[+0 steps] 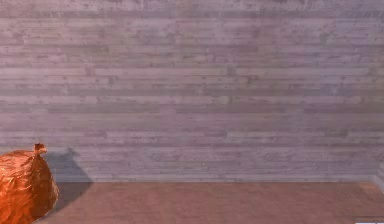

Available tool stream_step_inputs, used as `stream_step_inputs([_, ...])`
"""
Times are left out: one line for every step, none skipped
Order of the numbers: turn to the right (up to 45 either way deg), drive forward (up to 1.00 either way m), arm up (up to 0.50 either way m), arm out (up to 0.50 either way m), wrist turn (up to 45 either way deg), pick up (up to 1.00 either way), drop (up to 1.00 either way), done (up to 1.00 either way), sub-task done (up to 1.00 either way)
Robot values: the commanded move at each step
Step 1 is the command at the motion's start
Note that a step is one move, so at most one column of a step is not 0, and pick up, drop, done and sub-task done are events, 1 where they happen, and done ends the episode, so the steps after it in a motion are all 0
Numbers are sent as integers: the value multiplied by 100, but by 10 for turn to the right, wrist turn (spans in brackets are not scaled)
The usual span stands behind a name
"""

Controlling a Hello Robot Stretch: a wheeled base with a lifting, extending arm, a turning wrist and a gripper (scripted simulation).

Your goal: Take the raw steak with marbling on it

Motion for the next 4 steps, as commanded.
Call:
stream_step_inputs([0, 0, 50, 0, 0, 0, 0, 0, 0])
stream_step_inputs([0, 0, 38, 0, 0, 0, 0, 0, 0])
stream_step_inputs([0, 0, 0, 22, 0, 0, 0, 0, 0])
stream_step_inputs([0, 0, 0, 0, 450, 0, 0, 0, 0])
